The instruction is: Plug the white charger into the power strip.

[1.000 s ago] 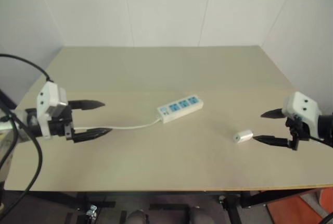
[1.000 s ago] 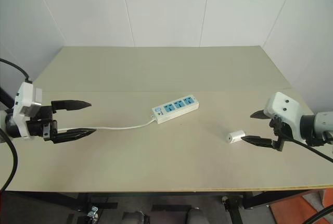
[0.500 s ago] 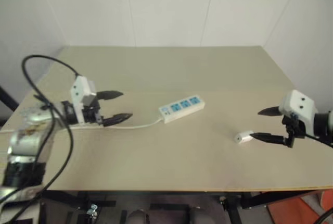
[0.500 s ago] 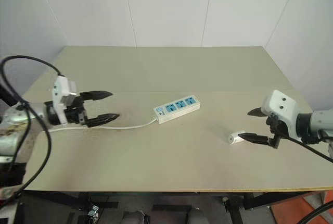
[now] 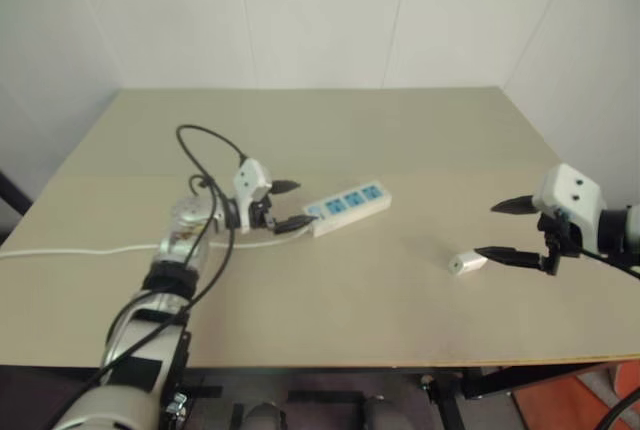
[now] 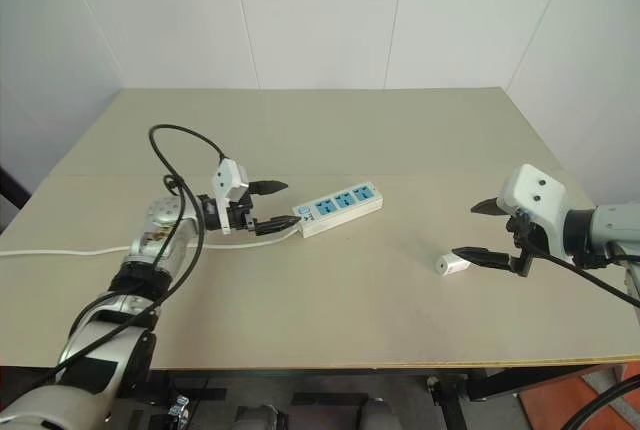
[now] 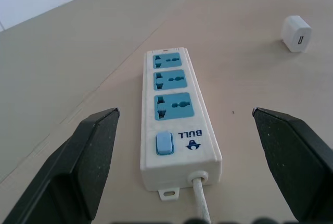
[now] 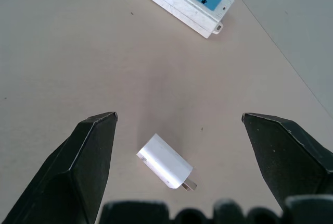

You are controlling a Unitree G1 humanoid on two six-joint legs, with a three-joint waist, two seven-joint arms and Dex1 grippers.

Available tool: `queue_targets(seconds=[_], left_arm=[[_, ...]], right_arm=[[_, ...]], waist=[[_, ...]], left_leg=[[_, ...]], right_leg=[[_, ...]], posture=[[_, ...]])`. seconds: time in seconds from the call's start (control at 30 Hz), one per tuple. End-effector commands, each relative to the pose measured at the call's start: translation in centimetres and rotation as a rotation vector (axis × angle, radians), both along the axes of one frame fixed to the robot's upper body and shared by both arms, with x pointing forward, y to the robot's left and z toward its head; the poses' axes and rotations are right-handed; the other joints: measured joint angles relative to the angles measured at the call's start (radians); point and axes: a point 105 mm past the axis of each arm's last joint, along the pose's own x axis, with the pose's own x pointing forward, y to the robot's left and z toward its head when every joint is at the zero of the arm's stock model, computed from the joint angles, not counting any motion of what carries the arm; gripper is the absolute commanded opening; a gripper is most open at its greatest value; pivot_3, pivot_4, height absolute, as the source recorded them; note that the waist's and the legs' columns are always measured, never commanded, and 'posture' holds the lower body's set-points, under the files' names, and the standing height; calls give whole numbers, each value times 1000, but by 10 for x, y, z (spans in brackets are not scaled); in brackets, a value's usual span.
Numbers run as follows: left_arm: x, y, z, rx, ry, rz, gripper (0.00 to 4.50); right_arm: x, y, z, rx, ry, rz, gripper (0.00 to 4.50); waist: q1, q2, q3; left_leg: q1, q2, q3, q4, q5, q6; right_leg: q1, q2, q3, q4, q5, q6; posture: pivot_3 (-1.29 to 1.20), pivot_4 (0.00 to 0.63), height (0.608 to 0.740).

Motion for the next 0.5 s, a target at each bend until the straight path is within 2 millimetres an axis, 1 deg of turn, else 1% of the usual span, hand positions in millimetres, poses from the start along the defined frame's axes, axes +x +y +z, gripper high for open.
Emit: queue_targets(seconds=[0.03,0.13,0.3,0.5], left_arm=[[11,-7,0,25,-66,52,4482],[15,-13,-7,14,-62,83,4482],[16,-23,-20,-3,-26,95,4482],[17,-35,-28,-37,11,121,4482]], right_arm=[[-2,2,15,7,-63,8,4500],[-5,3,15,14,-66,9,4500],[-6,5,15,26,-71,8,4500],[-7,11,15,39,-77,15,4500]], waist=[[1,0,0],[1,0,0],[1,0,0],[1,0,0]], left_leg=[[0,0,0,0,0,0],[0,-1,0,0,0,0],[-1,-1,-1,0,0,0],[-1,-1,-1,0,0,0]], right_leg=[[0,0,0,0,0,0],[0,0,0,0,0,0],[0,-1,0,0,0,1],[0,-1,0,0,0,1]], posture=[[0,150,740],[0,150,740],[0,150,740],[0,150,740]])
